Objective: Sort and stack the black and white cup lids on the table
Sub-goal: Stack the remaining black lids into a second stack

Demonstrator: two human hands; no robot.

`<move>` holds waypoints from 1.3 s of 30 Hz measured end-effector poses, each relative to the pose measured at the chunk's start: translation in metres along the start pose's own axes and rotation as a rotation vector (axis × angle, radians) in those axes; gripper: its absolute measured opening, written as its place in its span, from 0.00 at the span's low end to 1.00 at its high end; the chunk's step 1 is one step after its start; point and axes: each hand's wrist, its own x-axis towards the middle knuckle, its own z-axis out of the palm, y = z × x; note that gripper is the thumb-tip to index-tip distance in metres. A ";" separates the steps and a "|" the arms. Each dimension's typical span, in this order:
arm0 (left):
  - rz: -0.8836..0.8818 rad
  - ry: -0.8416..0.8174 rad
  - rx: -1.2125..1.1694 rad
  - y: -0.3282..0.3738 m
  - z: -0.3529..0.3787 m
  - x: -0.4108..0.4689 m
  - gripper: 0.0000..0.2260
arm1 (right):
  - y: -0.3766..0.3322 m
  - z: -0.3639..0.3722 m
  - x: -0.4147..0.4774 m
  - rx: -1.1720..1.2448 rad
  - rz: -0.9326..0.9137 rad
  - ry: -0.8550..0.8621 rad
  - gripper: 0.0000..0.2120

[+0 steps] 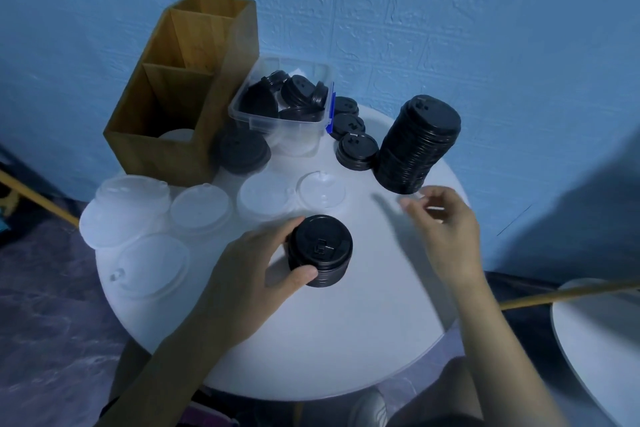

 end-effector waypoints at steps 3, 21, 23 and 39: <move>-0.004 0.003 -0.007 0.001 0.001 0.002 0.28 | 0.008 0.000 0.029 -0.294 0.050 0.052 0.38; -0.018 0.025 0.011 0.002 0.001 0.002 0.29 | 0.020 0.025 0.093 -0.350 0.040 0.065 0.35; -0.018 0.019 0.015 0.002 0.001 0.002 0.29 | 0.019 0.024 0.098 -0.347 0.053 0.065 0.35; -0.054 0.017 0.043 0.002 0.001 0.001 0.30 | 0.016 0.018 0.114 -0.359 0.057 0.012 0.36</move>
